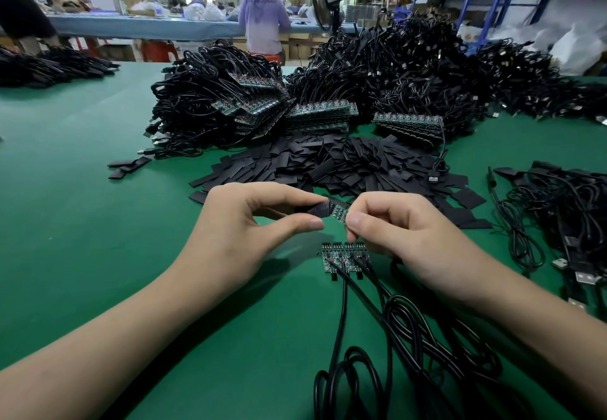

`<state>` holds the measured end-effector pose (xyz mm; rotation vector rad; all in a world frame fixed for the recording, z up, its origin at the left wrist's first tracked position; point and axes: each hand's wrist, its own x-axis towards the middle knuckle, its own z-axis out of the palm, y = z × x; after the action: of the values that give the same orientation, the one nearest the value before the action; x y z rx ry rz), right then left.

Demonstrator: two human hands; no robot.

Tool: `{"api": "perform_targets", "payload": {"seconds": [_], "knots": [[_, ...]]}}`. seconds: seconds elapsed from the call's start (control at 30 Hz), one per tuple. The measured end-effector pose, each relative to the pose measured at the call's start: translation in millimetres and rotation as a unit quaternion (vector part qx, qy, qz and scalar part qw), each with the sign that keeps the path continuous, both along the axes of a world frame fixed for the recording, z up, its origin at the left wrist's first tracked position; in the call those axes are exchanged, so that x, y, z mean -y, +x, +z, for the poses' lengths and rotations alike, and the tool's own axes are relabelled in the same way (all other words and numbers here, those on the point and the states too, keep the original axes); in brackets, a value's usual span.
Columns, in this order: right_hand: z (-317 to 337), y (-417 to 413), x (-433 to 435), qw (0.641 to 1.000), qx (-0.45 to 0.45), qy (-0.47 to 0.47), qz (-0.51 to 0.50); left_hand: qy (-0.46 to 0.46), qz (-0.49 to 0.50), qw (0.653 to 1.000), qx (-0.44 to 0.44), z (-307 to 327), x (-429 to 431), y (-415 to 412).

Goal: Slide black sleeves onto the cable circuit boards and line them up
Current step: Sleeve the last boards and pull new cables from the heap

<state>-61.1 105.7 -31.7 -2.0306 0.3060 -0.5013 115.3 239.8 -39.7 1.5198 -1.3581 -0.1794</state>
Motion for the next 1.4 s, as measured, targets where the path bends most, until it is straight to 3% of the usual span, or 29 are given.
{"api": "perform_targets", "payload": {"seconds": [0.13,0.3,0.4,0.6,0.8,0.97,1.07,1.23,1.4], "knots": [[2,-2,0,0.999,-0.022,-0.024,-0.01,-0.007,0.008,1.0,0.027,0,-1,1],[2,-4,1,0.989,-0.07,-0.124,-0.037,-0.01,0.014,0.977,0.214,3,-2,6],[2,-3,0,0.981,-0.098,-0.157,-0.049,0.004,0.007,0.964,0.266,3,-3,9],[4,-4,-1,0.977,-0.115,-0.171,-0.047,0.037,-0.017,0.971,0.235,2,-3,11],[6,-6,3,0.992,-0.11,-0.062,-0.01,0.027,-0.036,0.989,0.144,1,-1,11],[8,-6,4,0.994,-0.103,-0.032,0.002,0.024,-0.044,0.99,0.129,1,-1,10],[6,-6,4,0.991,-0.11,-0.073,-0.013,0.018,-0.041,0.987,0.155,1,-2,9],[4,-4,-1,0.979,-0.126,-0.154,-0.041,-0.004,-0.037,0.963,0.268,-1,-2,11],[4,-4,2,0.989,-0.119,-0.088,-0.024,-0.041,-0.033,0.936,0.349,-4,5,19]]}}
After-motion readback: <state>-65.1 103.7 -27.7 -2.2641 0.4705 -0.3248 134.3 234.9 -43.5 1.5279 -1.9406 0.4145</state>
